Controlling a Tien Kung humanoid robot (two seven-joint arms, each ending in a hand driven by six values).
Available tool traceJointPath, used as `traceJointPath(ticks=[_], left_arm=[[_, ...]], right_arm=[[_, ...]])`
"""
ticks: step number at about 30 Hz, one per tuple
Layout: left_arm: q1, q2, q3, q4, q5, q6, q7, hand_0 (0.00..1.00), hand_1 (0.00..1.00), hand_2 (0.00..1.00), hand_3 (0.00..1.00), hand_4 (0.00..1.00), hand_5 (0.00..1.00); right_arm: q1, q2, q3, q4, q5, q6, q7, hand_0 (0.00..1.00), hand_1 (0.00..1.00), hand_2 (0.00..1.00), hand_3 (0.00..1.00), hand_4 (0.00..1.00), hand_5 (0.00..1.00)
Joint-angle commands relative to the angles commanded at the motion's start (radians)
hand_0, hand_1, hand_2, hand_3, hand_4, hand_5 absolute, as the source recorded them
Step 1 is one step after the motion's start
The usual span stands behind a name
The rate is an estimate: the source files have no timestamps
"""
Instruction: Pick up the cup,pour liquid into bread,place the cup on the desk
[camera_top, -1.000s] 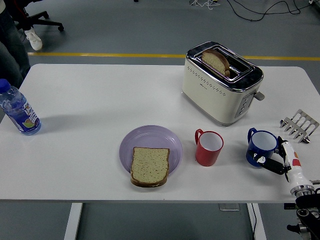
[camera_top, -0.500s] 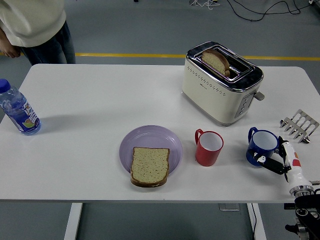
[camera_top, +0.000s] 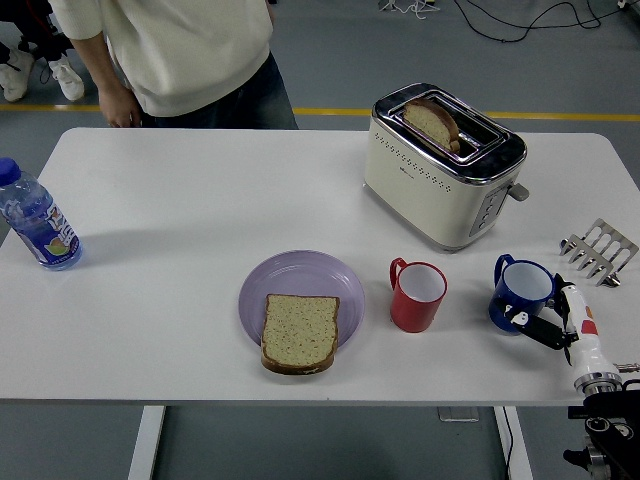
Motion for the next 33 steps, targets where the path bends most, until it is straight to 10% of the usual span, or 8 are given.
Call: traceJointPath(ticks=[25, 33], left_arm=[[0.0, -0.002, 0.011, 0.0, -0.01, -0.001, -0.001, 0.631, 0.602, 0.651, 0.56, 0.366, 0.998], [0.0, -0.001, 0.011, -0.001, -0.01, -0.002, -0.001, 0.631, 0.601, 0.651, 0.56, 0.362, 0.998]], right_arm=[[0.008, 0.004, 0.002, -0.028, -0.001, 0.008, 0.002, 0.463, 0.441, 0.557, 0.553, 0.794, 0.121], [0.007, 0.004, 0.002, -0.031, -0.017, 0.019, -0.004, 0.575, 0.519, 0.638, 0.745, 0.857, 0.124]])
